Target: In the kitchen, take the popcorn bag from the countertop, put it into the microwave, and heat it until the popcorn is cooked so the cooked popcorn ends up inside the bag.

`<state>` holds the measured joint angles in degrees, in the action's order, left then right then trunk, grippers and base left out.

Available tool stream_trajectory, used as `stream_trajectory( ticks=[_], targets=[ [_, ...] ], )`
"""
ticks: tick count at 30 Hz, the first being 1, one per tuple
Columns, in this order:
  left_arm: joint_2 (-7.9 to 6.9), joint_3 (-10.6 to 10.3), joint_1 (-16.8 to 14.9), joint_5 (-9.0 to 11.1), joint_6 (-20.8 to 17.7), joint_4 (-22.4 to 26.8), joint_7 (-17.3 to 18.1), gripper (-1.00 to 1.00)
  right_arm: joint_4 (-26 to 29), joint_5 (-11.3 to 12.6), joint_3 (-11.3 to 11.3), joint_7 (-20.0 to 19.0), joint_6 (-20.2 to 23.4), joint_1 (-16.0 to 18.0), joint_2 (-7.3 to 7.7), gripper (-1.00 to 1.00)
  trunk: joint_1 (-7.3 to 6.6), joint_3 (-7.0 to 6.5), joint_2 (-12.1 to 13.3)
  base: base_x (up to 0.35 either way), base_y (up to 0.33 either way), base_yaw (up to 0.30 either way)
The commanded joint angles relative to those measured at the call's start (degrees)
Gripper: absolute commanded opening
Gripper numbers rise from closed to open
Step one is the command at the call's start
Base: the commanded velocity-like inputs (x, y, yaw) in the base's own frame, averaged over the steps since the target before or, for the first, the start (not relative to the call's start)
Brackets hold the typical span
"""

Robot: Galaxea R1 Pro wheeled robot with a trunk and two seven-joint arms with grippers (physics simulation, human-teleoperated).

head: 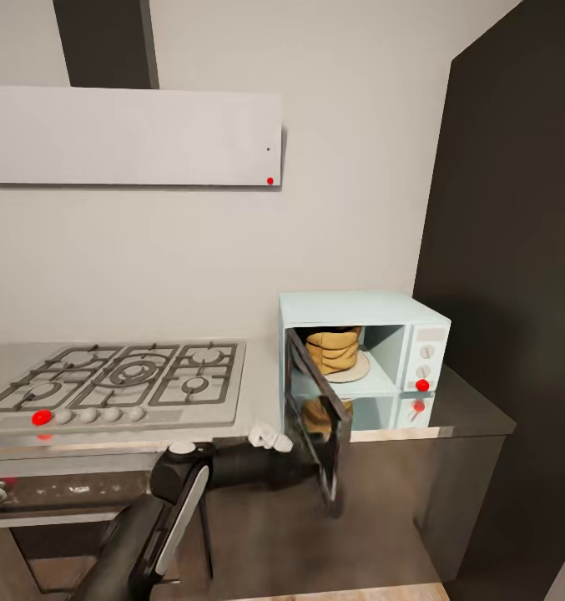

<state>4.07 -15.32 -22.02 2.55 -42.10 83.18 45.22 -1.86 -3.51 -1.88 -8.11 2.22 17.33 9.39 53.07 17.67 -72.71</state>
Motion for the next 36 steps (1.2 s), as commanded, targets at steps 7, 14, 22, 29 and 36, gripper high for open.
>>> stream_trajectory(
  ticks=[7, 14, 22, 29, 36],
  targets=[
    [3.52, 0.1, -2.4, -2.8, 2.2, -4.7, -0.2, 1.0, -0.1, -0.4, -0.2, -0.2, 0.1, 0.1, 0.16, 1.0, 0.0, 0.07, 0.0, 0.0, 0.0, 0.0],
    [5.93, 0.0, -5.9, -3.4, 2.0, -7.3, -2.6, 1.0, -0.1, -0.4, -0.2, -0.1, 0.0, 0.1, 0.47, 1.0, 0.0, 0.07, 0.0, 0.0, 0.0, 0.0],
    [5.91, -2.1, -8.6, -2.6, 2.4, -11.4, -4.2, 1.0, 0.0, -0.5, -0.2, 0.0, 0.5, 0.0, 0.11, 1.0, 0.0, 0.07, 0.0, 0.0, 0.0, 0.0],
    [5.84, -1.8, -8.8, -2.5, 1.8, -10.2, -2.0, 1.0, 0.0, -0.6, -0.2, -0.2, 0.2, 0.0, 0.02, 1.0, 0.0, 0.07, 0.0, 0.0, 0.0, 0.0],
    [5.93, -2.1, -8.8, -1.8, 1.1, -8.0, -0.4, 1.0, 0.0, -0.6, -0.2, -0.2, 0.2, 0.0, 0.02, 1.0, 0.0, 0.07, 0.0, 0.0, 0.0, 0.0]
  ],
)
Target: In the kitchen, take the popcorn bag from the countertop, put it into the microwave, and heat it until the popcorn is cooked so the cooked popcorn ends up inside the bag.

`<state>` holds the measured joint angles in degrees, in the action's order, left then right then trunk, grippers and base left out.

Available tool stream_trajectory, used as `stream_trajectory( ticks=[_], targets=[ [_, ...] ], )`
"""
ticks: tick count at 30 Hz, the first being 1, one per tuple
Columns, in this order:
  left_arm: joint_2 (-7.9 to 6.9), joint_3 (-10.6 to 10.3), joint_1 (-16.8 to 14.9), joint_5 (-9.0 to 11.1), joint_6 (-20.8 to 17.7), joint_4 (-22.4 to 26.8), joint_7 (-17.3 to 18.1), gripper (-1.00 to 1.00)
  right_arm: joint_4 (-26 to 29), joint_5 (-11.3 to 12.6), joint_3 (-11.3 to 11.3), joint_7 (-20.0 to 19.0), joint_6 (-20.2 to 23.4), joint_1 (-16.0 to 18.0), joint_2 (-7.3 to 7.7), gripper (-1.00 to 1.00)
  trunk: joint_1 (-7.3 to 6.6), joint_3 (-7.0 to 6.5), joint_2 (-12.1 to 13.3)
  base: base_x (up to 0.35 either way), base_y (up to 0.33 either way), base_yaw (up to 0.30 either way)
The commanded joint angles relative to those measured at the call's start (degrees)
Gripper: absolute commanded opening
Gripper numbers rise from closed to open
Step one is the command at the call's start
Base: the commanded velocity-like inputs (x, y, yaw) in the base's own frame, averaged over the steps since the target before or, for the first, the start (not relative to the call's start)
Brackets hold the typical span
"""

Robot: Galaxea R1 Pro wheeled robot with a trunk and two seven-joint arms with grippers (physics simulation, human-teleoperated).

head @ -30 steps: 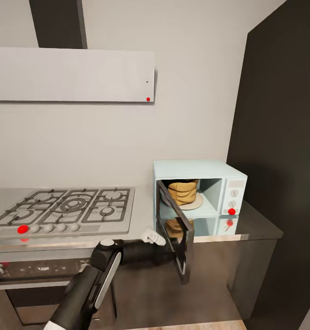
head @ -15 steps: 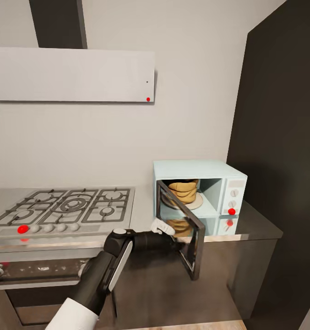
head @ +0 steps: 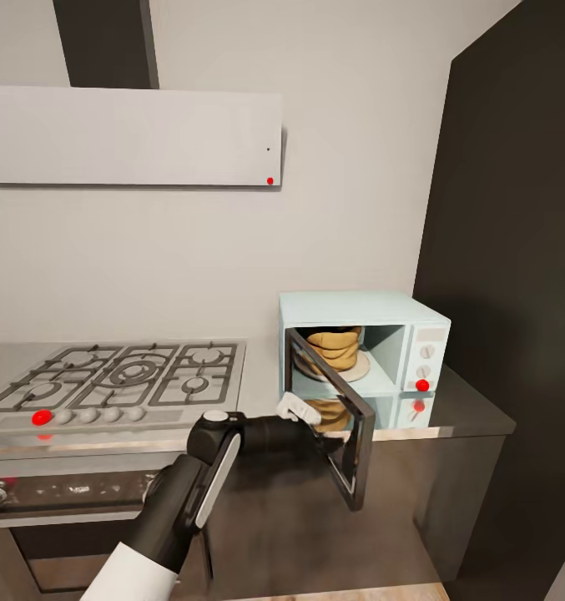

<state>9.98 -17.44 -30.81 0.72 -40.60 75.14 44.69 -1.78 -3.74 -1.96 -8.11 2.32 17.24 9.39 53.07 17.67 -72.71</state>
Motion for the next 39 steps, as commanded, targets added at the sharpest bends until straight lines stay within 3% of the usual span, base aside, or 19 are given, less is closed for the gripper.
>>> stream_trajectory(
  ticks=[1, 7, 8, 11, 14, 16, 19, 21, 24, 27, 32, 36, 39],
  targets=[
    [0.02, -0.3, 0.0, 0.1, -0.5, 0.4, 0.5, 1.0, -0.1, -0.4, -0.2, -0.2, 0.1, 0.1, 0.01, 1.0, 0.0, 0.07, 0.0, 0.0, 0.0, 0.0],
    [0.02, -2.0, -0.1, -1.5, 0.2, 1.1, -0.2, 1.0, -0.1, -0.5, -0.2, -0.2, 0.1, 0.1, 0.01, 1.0, 0.0, 0.07, 0.0, 0.0, 0.0, 0.0],
    [0.02, -4.7, -0.1, 1.1, -0.7, 1.1, -7.9, 1.0, -0.1, -0.5, -0.2, -0.2, 0.1, 0.1, 0.04, 1.0, 0.0, 0.07, 0.0, 0.0, 0.0, 0.0],
    [0.02, -8.3, -0.1, 4.7, -0.5, 0.5, -18.9, 1.0, -0.1, -0.5, -0.2, -0.2, 0.1, 0.1, 0.1, 1.0, 0.0, 0.07, 0.0, 0.0, 0.0, 0.0],
    [0.02, -10.7, -0.1, 6.6, -0.1, 0.3, -26.0, 1.0, -0.1, -0.5, -0.2, -0.2, 0.1, 0.1, 0.16, 1.0, 0.0, 0.07, 0.0, 0.0, 0.0, 0.0],
    [0.02, -14.6, -0.1, 11.3, 0.3, 0.3, -28.4, 1.0, -0.1, -0.4, -0.2, -0.1, 0.1, 0.1, 0.28, 1.0, 0.0, 0.07, 0.0, 0.0, 0.0, 0.0],
    [0.02, -15.0, -0.1, 12.9, 0.3, 0.4, -28.5, 1.0, -0.1, -0.4, -0.2, 0.0, 0.1, 0.1, 0.21, 1.0, 0.0, 0.07, 0.0, 0.0, 0.0, 0.0],
    [0.02, -16.8, -0.1, 15.8, 0.4, 0.4, -28.6, 1.0, -0.1, -0.4, -0.2, 0.0, 0.1, 0.1, 0.2, 1.0, 0.0, 0.07, 0.0, 0.0, 0.0, 0.0],
    [0.02, -17.9, -0.5, 17.2, 2.1, -0.6, -28.7, 1.0, -0.1, -0.4, -0.2, 0.0, 0.1, 0.1, 0.19, 1.0, 0.0, 0.07, 0.0, 0.0, 0.0, 0.0],
    [0.02, -18.1, -5.8, 18.3, 4.5, -6.8, -29.5, 1.0, -0.1, -0.4, -0.2, 0.0, 0.1, 0.1, 0.21, 1.0, 0.0, 0.07, 0.0, 0.0, 0.0, 0.0],
    [0.02, -18.2, -13.2, 27.7, 8.9, -15.8, -31.2, 1.0, -0.1, -0.4, -0.2, 0.0, 0.1, 0.1, 0.27, 1.0, 0.0, 0.07, 0.0, 0.0, 0.0, 0.0],
    [0.02, -18.2, -15.7, 29.6, 11.4, -19.1, -32.1, 1.0, -0.1, -0.4, -0.2, 0.0, 0.1, 0.1, 0.21, 1.0, 0.0, 0.07, 0.0, 0.0, 0.0, 0.0],
    [0.02, -18.2, -15.9, 29.7, 11.8, -19.6, -32.2, 1.0, -0.1, -0.4, -0.2, -0.1, 0.1, 0.1, 0.14, 1.0, 0.0, 0.07, 0.0, 0.0, 0.0, 0.0]
  ],
)
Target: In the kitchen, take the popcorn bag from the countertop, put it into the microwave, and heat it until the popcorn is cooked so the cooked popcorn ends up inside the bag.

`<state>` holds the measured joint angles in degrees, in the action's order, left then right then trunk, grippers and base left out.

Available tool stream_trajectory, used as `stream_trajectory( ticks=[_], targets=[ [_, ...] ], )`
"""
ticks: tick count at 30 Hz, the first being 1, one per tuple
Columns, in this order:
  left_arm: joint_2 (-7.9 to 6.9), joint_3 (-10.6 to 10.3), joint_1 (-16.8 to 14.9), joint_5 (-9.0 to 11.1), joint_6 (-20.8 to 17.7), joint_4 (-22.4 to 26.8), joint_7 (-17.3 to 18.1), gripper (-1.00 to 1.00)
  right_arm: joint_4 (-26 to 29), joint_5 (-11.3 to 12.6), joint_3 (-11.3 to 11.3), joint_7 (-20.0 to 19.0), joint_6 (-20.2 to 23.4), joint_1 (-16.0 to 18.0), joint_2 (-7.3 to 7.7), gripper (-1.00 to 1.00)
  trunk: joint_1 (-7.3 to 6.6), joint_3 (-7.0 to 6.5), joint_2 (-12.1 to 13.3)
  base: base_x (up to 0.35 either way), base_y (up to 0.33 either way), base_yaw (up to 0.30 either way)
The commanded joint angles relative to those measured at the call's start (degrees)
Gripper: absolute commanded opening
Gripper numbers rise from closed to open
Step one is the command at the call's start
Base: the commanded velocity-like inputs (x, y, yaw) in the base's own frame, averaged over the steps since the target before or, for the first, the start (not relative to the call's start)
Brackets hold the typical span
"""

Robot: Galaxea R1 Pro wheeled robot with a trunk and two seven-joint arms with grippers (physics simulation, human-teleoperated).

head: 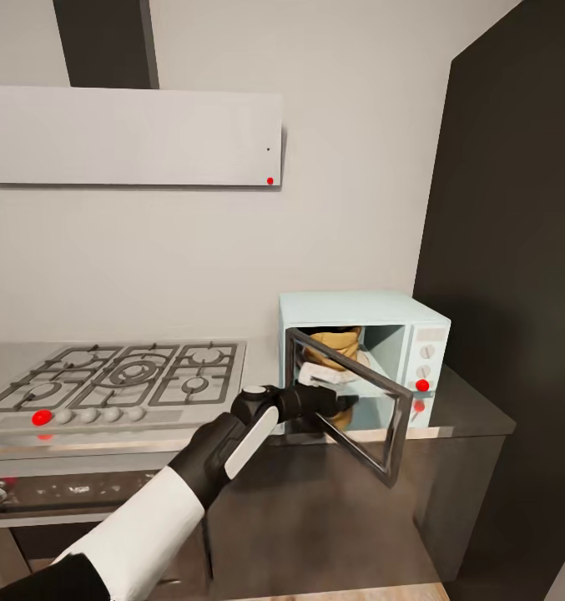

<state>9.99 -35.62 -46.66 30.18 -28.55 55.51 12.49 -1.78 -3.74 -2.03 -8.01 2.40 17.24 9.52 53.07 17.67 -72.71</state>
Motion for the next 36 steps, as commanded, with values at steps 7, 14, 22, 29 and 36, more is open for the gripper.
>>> stream_trajectory(
  ticks=[7, 14, 22, 29, 36],
  targets=[
    [0.0, -0.2, -0.1, 0.0, 0.2, 1.4, 0.0, 1.0, -0.1, -0.4, -0.2, -0.3, 0.2, 0.1, -0.02, 1.0, 0.0, 0.07, 0.0, 0.0, 0.0, 0.0],
    [0.0, -12.8, -0.1, 6.7, 5.5, 5.5, -2.9, 1.0, -0.1, -0.4, -0.2, -0.4, 0.2, 0.1, 0.02, 1.0, 0.0, 0.07, 0.0, 0.0, 0.0, 0.0],
    [0.0, -18.5, -0.1, 12.4, 7.9, 5.8, -6.9, 1.0, -0.1, -0.4, -0.2, -0.3, 0.3, 0.1, -0.07, 1.0, 0.0, -0.19, 0.0, 0.0, 0.0, -0.072],
    [0.0, -20.1, -0.1, 12.6, 8.1, 5.8, -9.3, 1.0, -0.1, -0.5, -0.2, -0.3, 0.3, 0.1, -0.03, 1.0, 0.0, -0.21, 0.0, 0.01, 0.0, -0.008],
    [0.0, -20.2, -0.1, 12.7, 8.1, 5.4, -10.3, 1.0, -0.1, -0.5, -0.2, -0.3, 0.3, 0.1, -0.02, 1.0, 0.0, -0.21, 0.0, 0.275, 0.0, 0.0]
  ],
)
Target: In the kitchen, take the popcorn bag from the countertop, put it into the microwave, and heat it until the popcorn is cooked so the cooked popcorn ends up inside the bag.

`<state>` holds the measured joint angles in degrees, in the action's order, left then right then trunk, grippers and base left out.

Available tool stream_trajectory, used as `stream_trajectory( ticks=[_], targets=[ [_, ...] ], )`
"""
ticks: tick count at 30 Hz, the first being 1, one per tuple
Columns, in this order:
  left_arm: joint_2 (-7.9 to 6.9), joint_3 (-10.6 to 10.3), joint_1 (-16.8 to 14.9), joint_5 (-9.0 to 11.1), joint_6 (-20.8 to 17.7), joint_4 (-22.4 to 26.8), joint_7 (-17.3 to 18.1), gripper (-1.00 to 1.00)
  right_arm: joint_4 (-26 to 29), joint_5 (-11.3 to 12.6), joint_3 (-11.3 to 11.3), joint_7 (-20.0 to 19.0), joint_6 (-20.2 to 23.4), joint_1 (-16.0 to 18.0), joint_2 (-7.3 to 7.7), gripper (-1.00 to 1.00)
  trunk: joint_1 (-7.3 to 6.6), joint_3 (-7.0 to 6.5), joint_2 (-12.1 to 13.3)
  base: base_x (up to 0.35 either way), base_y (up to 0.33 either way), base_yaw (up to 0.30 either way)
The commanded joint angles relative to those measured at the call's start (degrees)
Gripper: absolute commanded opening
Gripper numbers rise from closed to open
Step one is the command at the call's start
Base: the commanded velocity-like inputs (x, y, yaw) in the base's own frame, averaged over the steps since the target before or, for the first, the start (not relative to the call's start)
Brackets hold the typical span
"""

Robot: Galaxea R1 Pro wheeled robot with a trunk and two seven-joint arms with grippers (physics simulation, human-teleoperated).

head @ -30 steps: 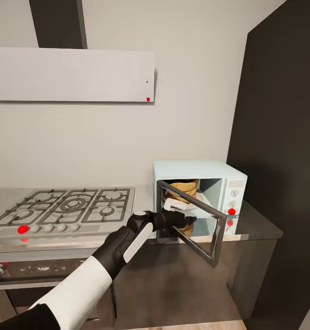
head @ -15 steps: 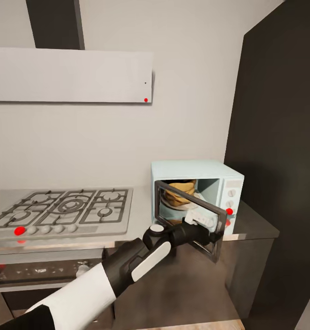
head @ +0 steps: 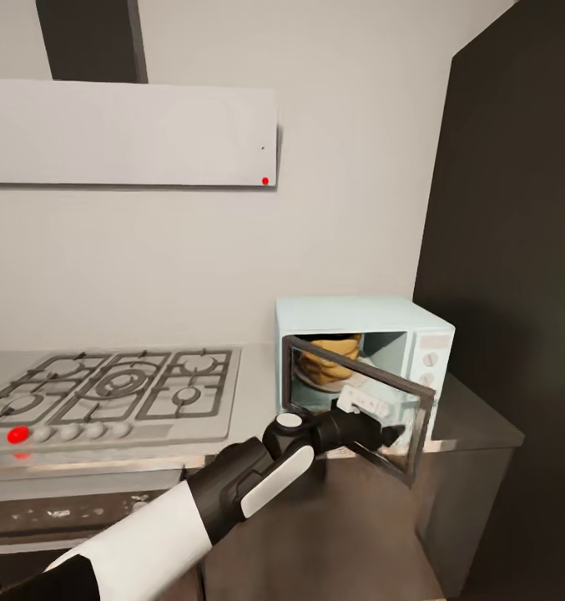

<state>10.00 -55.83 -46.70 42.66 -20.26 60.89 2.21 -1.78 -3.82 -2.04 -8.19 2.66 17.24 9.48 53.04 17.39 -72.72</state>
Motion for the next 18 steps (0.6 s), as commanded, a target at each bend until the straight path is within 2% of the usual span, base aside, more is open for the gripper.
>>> stream_trajectory(
  ticks=[1, 4, 8, 12, 16, 18],
  targets=[
    [0.0, 0.0, -0.1, 0.2, -0.2, -0.1, 0.0, 1.0, -0.1, -0.4, -0.2, -0.2, 0.1, 0.1, 0.0, 1.0, 0.03, 0.07, 0.0, 0.319, 0.0, 0.0],
    [0.0, -0.1, -0.1, 0.4, -0.1, -0.2, 0.0, 1.0, -0.1, -0.4, -0.2, -0.2, 0.1, 0.1, -0.06, 1.0, 0.03, 0.07, 0.0, 0.282, 0.0, 0.0],
    [0.0, -0.2, -0.1, 4.2, 0.1, 0.1, -0.6, 1.0, -0.1, -0.4, -0.2, -0.2, 0.1, 0.1, 0.14, 1.0, 0.03, 0.07, 0.0, 0.043, 0.0, 0.0],
    [0.0, -0.1, -0.1, 4.9, 0.1, -0.1, -3.7, 1.0, -0.1, -0.3, -0.2, -0.1, 0.1, 0.1, 0.01, 1.0, 0.03, -0.01, 0.0, 0.003, 0.0, -0.065],
    [0.0, -0.1, -0.1, 5.1, 0.1, -0.7, -4.5, 1.0, -0.1, -0.3, -0.2, -0.1, 0.1, 0.1, -0.01, 1.0, 0.03, -0.13, 0.0, 0.0, 0.0, -0.112],
    [0.0, -0.1, 0.0, 5.1, 0.1, -0.7, -7.3, 1.0, -0.1, -0.3, -0.2, -0.1, 0.1, 0.1, 0.01, 1.0, 0.03, -0.13, 0.0, 0.0, -0.01, -0.016]
  ],
)
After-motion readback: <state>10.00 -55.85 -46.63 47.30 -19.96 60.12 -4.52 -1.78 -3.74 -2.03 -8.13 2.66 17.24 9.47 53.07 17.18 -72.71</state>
